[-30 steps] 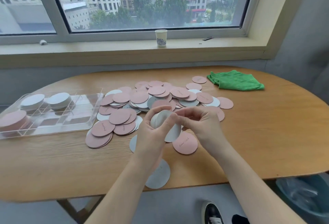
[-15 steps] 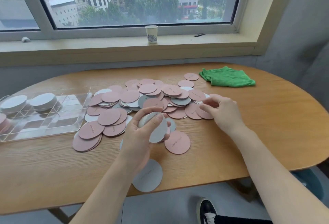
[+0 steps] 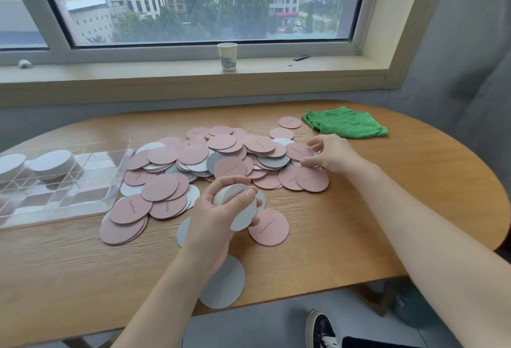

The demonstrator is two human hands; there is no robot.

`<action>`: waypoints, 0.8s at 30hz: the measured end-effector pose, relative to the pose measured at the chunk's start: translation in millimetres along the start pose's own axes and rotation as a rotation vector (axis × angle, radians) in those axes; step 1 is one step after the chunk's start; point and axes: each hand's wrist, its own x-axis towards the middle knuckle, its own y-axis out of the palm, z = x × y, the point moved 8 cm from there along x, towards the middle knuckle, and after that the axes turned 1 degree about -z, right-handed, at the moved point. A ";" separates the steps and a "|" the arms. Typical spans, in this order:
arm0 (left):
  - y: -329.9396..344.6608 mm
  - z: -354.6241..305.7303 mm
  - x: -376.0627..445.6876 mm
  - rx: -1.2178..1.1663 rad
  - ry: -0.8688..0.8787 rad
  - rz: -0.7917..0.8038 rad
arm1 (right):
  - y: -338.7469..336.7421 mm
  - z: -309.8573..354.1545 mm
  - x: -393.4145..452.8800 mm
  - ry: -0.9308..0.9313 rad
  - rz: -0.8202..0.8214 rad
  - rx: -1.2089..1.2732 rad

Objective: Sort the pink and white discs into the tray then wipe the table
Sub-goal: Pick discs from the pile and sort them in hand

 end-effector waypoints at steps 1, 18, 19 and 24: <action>0.0 0.0 0.5 -0.001 -0.003 -0.004 | 0.7 2.1 -1.2 -0.006 -0.001 0.014; -2.0 -3.3 -10.1 -0.012 0.011 -0.010 | -20.3 3.0 -85.1 -0.051 -0.277 0.701; -0.8 -4.1 -11.5 -0.010 0.014 -0.006 | -13.3 14.8 -97.0 -0.070 -0.229 0.795; 3.3 -6.2 -15.7 0.001 0.050 0.020 | 36.3 71.9 -144.2 -0.166 0.024 1.013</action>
